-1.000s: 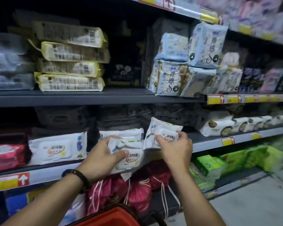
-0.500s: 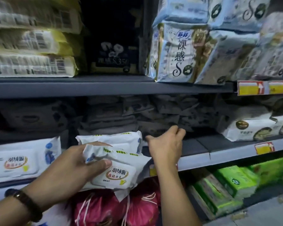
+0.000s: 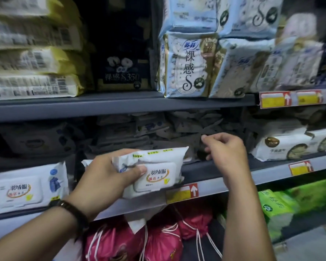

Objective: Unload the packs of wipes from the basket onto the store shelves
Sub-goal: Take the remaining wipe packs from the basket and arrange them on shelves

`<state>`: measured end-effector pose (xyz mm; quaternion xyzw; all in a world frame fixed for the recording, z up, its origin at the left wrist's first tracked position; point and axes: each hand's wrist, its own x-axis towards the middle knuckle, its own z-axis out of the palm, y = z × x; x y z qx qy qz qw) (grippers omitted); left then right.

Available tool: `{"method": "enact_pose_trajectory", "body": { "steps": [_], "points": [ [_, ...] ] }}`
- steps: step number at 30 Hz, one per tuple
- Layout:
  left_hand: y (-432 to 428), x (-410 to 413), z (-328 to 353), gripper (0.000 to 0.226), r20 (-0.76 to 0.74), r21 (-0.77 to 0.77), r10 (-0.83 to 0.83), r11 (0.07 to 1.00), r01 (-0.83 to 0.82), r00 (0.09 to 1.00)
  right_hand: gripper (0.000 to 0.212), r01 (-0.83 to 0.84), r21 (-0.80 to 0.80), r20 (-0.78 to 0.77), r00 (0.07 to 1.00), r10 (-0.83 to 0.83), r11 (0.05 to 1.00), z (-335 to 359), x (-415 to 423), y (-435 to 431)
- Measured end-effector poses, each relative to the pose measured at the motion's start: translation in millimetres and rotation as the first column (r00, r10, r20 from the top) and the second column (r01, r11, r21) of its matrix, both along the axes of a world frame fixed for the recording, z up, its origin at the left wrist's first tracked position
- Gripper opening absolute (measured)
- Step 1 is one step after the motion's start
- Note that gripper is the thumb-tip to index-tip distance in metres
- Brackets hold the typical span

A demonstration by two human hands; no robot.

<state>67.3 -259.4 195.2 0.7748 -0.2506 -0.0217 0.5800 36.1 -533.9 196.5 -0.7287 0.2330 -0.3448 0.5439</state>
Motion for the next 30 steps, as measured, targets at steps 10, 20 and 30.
{"method": "enact_pose_trajectory", "body": {
  "steps": [10, 20, 30],
  "points": [
    [-95, 29, 33, 0.032, 0.045, 0.063, -0.050, 0.997, 0.048, 0.998, 0.098, -0.153, -0.342, -0.229, 0.970, 0.076, 0.927, 12, -31, 16],
    [-104, -8, 20, 0.045, 0.735, 0.250, 0.046, 0.909, -0.333, 0.677, 0.095, 0.158, -0.312, -0.121, 0.971, -0.204, 0.937, -30, -3, 31],
    [-99, -12, -47, 0.087, 0.334, 0.854, -0.199, 0.477, -0.207, 0.921, 0.062, 0.131, -0.328, -0.097, 0.980, -0.172, 0.936, -68, 15, 40]
  ]
}}
